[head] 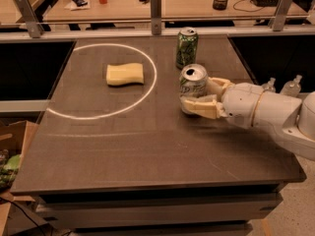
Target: Move 7up can near sponge
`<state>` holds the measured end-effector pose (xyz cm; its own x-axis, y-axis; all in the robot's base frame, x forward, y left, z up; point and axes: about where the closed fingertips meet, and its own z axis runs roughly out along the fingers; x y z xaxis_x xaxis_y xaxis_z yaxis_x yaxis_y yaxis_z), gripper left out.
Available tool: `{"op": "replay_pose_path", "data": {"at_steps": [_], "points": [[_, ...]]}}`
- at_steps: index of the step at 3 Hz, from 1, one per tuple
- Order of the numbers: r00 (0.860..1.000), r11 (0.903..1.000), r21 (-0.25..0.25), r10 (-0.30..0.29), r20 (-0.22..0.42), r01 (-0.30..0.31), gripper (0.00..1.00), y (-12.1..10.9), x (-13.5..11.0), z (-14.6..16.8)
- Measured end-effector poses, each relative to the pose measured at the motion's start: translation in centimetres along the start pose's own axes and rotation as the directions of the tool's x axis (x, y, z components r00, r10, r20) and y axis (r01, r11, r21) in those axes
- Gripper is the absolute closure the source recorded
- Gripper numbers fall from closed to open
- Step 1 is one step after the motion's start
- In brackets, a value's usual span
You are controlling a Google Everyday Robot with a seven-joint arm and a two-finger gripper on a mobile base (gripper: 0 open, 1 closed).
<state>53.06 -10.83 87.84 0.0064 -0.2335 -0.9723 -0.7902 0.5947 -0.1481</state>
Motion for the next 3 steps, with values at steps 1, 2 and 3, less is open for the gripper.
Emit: {"op": "replay_pose_path", "data": {"at_steps": [1, 2, 3], "points": [[0.998, 0.998, 0.007, 0.062, -0.017, -0.062, 1.0, -1.5, 1.0, 2.8], [0.994, 0.9946, 0.003, 0.104, -0.035, -0.104, 1.0, -2.4, 1.8, 5.5], [0.994, 0.9946, 0.003, 0.104, -0.035, -0.104, 1.0, -2.5, 1.5, 5.4]]}}
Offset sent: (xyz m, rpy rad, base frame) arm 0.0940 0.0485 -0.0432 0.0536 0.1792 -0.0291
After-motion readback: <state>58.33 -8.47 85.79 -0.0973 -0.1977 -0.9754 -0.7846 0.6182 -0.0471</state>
